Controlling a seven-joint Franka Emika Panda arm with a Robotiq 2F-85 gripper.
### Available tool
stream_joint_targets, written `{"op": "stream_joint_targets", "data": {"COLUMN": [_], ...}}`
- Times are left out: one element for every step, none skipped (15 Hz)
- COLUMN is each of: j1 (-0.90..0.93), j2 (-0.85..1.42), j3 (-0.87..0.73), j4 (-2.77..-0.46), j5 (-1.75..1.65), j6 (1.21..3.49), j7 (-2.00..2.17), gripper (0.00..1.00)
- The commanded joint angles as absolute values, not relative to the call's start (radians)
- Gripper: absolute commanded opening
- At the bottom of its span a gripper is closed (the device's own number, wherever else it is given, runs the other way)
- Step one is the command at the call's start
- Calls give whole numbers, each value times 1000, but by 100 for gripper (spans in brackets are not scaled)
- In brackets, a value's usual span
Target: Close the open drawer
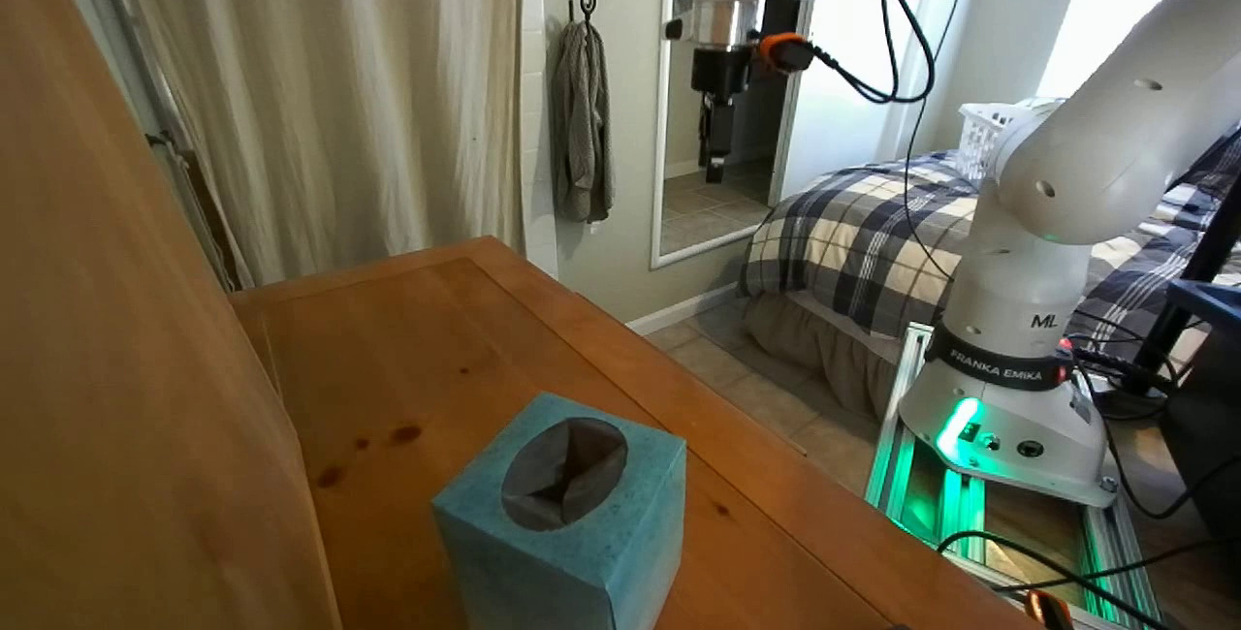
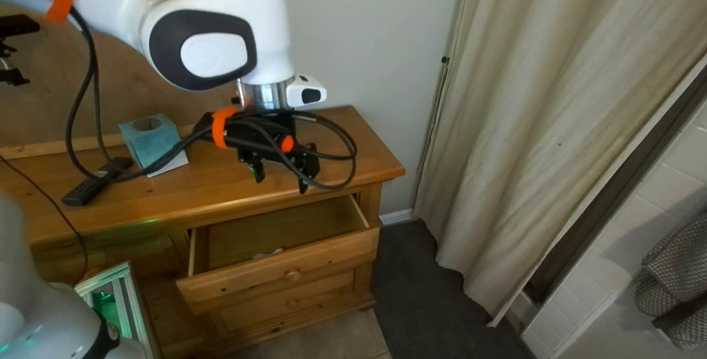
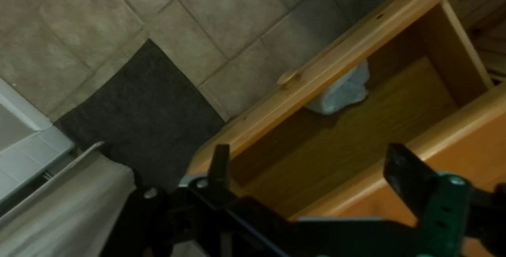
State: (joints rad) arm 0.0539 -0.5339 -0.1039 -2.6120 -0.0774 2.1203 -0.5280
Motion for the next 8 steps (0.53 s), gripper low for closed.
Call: {"op": "stream_joint_targets", "data": {"j1": [70, 85, 89, 87, 89, 83, 77, 74], "j2": [-530, -508, -417, -390, -357, -315, -268, -223], "j3": [-95, -104, -100, -94, -94, -89, -87, -85], "j4": [-2780, -2813, -2748, -2777, -2782, -2782, -2782, -2782], "j5": [-118, -102, -107, -123, -130, -150, -167, -184], "j6": [2331, 2382, 2413, 2479, 2521, 2565, 2599, 2634], "j7": [-529, -546, -541, -538, -545, -546, -550, -556], "gripper": [100, 100, 100, 100, 100, 100, 100, 100]}}
